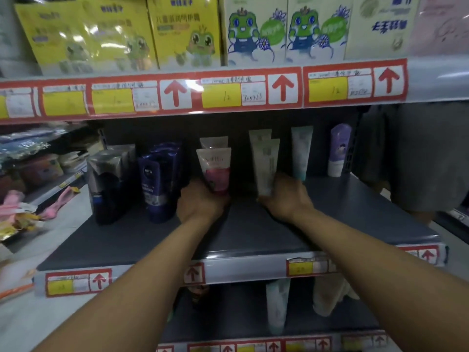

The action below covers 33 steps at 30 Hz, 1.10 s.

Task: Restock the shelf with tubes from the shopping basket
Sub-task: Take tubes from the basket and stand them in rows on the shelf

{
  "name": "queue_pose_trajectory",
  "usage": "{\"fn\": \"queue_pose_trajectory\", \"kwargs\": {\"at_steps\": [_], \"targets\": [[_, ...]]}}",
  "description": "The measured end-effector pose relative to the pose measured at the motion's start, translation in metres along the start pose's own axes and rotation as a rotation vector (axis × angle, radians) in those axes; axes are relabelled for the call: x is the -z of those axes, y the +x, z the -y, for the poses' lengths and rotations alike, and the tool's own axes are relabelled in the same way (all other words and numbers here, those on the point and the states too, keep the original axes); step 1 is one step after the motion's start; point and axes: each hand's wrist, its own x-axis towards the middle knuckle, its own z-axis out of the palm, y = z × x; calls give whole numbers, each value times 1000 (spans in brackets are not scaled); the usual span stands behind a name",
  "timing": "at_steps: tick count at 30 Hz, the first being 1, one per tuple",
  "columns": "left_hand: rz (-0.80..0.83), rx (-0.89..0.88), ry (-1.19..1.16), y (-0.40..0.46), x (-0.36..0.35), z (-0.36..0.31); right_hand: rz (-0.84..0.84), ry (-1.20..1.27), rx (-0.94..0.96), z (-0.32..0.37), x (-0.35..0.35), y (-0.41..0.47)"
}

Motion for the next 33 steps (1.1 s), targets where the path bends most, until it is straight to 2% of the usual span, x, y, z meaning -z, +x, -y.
{"fn": "queue_pose_trajectory", "kwargs": {"at_steps": [8, 13, 20, 33], "targets": [[-32, 41, 2, 46, -24, -3, -71, 50, -56, -6, -24, 41], [-80, 13, -27, 52, -35, 3, -92, 75, -28, -11, -29, 46], [-37, -17, -107, 52, -36, 8, -125, 57, -33, -14, -29, 45], [-41, -52, -111, 58, -39, 14, -118, 13, 2, -23, -37, 54]]}}
